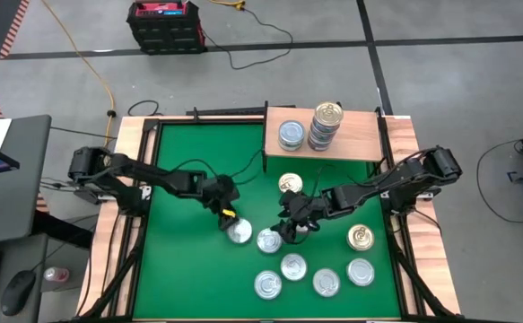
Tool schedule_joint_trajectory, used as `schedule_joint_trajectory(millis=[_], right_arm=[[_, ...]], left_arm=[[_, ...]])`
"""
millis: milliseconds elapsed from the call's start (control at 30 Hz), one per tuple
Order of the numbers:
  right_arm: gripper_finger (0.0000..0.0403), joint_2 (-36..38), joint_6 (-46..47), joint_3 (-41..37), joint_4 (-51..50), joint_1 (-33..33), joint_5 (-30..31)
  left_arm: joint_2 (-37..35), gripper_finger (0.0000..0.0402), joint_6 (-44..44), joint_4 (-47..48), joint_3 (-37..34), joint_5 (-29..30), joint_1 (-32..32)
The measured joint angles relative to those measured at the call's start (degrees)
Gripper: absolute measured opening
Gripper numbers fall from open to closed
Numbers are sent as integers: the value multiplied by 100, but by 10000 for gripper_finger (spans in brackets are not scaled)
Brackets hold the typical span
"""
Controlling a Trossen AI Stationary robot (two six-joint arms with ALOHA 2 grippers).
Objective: Stack canned seafood by type on shelf
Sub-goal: Put the blue tuna can on the shelf
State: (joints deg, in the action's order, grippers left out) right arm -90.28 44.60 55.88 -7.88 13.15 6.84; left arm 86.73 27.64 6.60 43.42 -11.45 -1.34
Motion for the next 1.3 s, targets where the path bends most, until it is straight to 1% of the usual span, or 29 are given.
schedule_joint_trajectory(millis=[67, 233, 400, 567, 733, 933, 1067, 1200, 1233, 1300], right_arm=[[306, 105, -42, 0, -12, -3, 4], [306, 312, -148, 0, -54, -4, 56], [306, 348, -155, 0, -90, 21, 56], [306, 347, -155, 0, -81, 159, 86], [306, 347, -162, 0, -69, 393, 85], [306, 347, -263, 0, -10, 656, 42], [306, 347, -260, 0, 77, 732, 42], [306, 347, -181, 0, 122, 752, 50], [306, 345, -165, 0, 122, 752, 50], [306, 345, -155, 0, 120, 752, 53]], left_arm=[[-84, 149, 183, 20, 2, 244, 153], [-264, 148, 359, 14, 2, 551, 308], [-225, 148, 358, 40, -9, 584, 396], [-218, 148, 367, 69, -160, 939, 476], [-218, 142, 416, 17, -169, 897, 480], [-218, 130, 450, -276, -169, 882, 585], [-218, 126, 312, -427, -169, 1279, 728], [-218, 122, 300, -512, -171, 1978, 871], [-218, 121, 266, -630, -178, 2094, 903], [-218, 118, 30, -1274, -289, 2059, 953]])
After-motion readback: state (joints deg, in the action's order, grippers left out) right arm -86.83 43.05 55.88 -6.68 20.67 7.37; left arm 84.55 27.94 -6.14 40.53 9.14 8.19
